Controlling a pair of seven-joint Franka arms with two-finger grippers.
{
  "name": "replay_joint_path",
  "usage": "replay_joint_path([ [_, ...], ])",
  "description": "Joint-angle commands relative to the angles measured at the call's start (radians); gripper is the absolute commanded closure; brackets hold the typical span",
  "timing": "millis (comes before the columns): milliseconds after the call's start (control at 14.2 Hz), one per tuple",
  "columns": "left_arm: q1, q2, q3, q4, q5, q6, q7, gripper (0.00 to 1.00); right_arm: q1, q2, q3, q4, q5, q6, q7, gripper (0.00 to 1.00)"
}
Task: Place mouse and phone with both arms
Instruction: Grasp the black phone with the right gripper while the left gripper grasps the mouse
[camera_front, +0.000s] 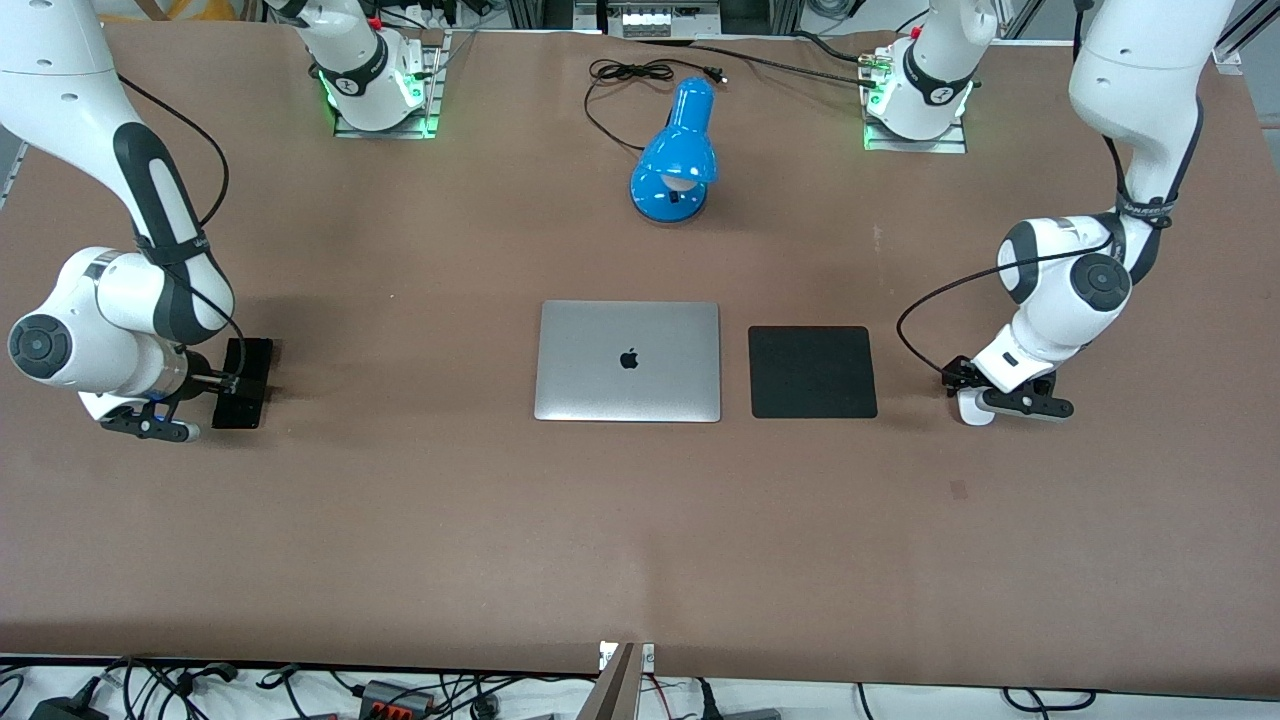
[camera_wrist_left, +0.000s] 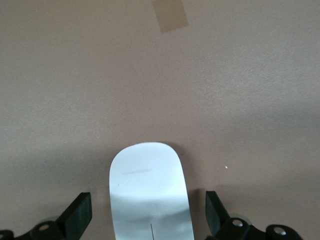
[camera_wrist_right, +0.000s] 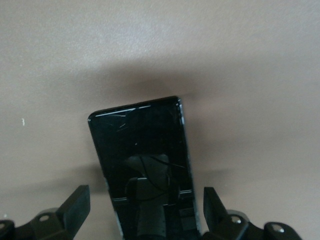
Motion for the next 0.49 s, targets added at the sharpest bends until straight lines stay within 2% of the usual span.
replay_joint_path([
  [0, 0.008, 0.012, -0.003, -0.003, -0.020, 0.031, 0.038, 0.00, -0.013, -0.008, 0.015, -0.019, 0.030, 0.016, -0.004, 0.00],
  [70, 0.008, 0.010, -0.003, -0.002, -0.020, 0.031, 0.037, 0.10, -0.013, -0.002, 0.014, -0.017, 0.030, 0.016, -0.010, 0.00],
  [141, 0.011, 0.007, -0.003, -0.002, -0.020, 0.031, 0.035, 0.28, -0.014, 0.001, 0.014, -0.017, 0.030, 0.018, -0.011, 0.00],
  [282, 0.012, 0.004, -0.003, -0.002, -0.020, 0.023, 0.035, 0.51, -0.024, 0.010, 0.014, -0.017, 0.030, 0.022, -0.011, 0.00],
  [423, 0.012, -0.020, -0.003, 0.000, -0.020, 0.017, 0.035, 0.58, -0.030, 0.018, 0.014, -0.012, 0.030, 0.022, -0.011, 0.00],
])
